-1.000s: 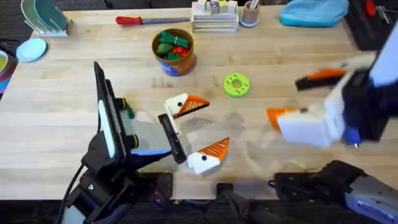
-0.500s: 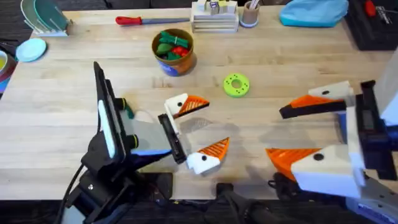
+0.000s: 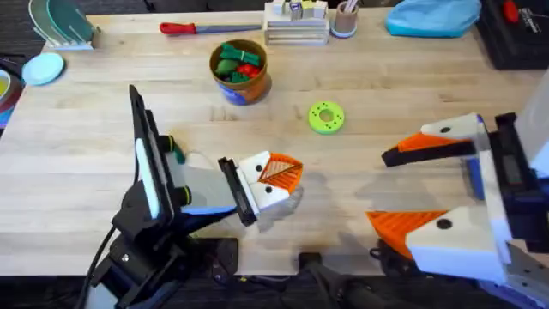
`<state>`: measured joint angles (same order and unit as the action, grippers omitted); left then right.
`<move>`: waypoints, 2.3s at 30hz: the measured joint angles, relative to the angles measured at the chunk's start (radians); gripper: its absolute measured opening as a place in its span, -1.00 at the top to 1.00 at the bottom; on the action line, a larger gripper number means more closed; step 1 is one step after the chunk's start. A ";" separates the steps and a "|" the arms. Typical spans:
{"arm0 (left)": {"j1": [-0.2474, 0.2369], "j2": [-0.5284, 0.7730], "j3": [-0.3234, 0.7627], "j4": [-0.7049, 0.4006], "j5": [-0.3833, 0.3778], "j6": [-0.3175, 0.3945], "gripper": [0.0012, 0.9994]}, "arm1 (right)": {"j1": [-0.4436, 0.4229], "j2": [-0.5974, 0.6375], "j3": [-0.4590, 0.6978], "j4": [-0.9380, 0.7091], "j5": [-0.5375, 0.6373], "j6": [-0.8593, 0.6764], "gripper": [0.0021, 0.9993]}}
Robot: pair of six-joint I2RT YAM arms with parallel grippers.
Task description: Pick up the gripper from the table and insert it into the empty holder that is missing its gripper. Then pick up a screw, insert it into the mounting hole, and use the screwdriver to tighten it. Finally, clean up the table by picking up the vegetable and placing it into the bucket.
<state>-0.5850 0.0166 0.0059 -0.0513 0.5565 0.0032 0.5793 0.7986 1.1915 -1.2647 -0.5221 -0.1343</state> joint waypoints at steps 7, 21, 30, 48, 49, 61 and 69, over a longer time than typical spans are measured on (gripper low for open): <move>0.000 0.000 0.000 0.000 0.000 0.001 0.99 | 0.000 0.000 0.000 0.002 0.032 0.040 -0.99; 0.000 0.000 0.000 0.000 0.000 0.001 0.99 | -0.290 0.102 -0.030 0.007 0.462 0.103 -0.99; 0.000 0.000 0.000 0.000 0.000 0.001 0.99 | -0.861 0.150 -0.180 0.152 0.526 0.070 -0.98; 0.000 0.000 0.000 0.000 0.000 0.001 0.99 | -1.165 0.525 -0.226 0.354 0.552 -0.231 -0.98; 0.000 0.000 0.000 0.000 0.000 0.000 0.99 | -1.165 0.549 -0.227 0.359 0.552 -0.246 -0.98; 0.000 0.000 0.000 0.000 0.000 0.001 0.99 | -1.165 0.738 -0.228 0.488 0.552 -0.415 -0.98; 0.000 0.000 0.000 0.000 0.000 0.001 0.99 | -1.162 0.808 -0.228 0.520 0.548 -0.442 -0.34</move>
<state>-0.5850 0.0166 0.0059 -0.0517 0.5568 0.0038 -0.5829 1.6066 0.9634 -0.7449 0.0260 -0.5760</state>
